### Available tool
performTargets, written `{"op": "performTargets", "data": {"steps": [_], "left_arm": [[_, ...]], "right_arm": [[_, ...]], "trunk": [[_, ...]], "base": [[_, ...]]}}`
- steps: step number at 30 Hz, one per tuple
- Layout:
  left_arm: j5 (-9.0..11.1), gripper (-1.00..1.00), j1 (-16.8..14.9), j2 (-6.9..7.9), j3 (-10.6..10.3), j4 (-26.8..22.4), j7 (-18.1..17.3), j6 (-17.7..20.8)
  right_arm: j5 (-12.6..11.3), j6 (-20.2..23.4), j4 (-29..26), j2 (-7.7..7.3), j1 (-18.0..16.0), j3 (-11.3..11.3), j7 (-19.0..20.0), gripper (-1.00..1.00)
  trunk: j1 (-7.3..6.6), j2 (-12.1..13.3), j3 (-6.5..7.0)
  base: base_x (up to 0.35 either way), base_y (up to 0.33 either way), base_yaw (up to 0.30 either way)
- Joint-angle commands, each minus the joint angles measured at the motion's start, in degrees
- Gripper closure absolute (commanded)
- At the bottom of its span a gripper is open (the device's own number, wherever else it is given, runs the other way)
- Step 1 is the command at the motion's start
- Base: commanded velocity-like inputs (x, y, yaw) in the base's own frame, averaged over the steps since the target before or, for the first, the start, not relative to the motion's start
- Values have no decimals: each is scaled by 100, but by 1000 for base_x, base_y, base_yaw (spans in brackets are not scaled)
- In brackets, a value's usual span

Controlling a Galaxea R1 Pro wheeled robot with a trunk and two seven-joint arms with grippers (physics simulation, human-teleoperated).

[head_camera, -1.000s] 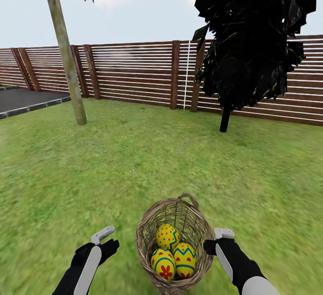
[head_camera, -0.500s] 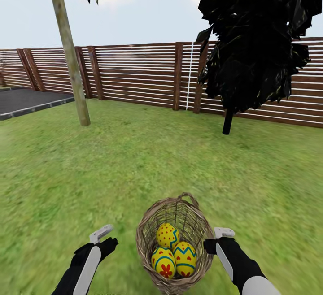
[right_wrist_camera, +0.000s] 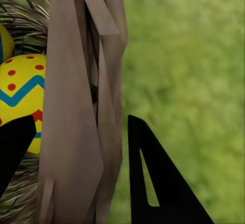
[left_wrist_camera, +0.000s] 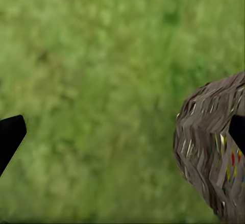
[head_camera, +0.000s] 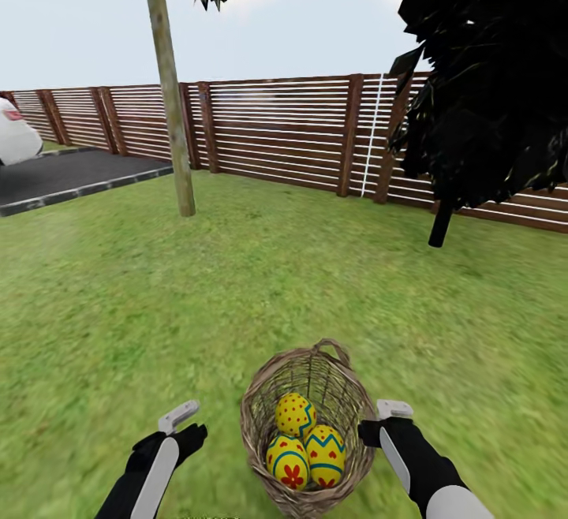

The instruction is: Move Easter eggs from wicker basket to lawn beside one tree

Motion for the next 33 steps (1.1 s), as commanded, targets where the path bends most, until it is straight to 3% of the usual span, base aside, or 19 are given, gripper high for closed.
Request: {"op": "performTargets", "data": {"steps": [1,27,33], "left_arm": [[59,-100,-4,-4,6,3,41,14],[58,-100,-4,-4,-3,10,39,13],[59,-100,-4,2,1,32,34,14]], "right_arm": [[-53,23,-17,2,-1,-18,-21,100],[-53,32,-14,0,-1,-18,-21,100],[-53,108,-153,-6,-1,-18,-21,100]], "trunk": [[-24,39,9],[-595,1082,383],[-595,1082,356]], "base": [[0,0,285],[0,0,285],[0,0,139]]}}
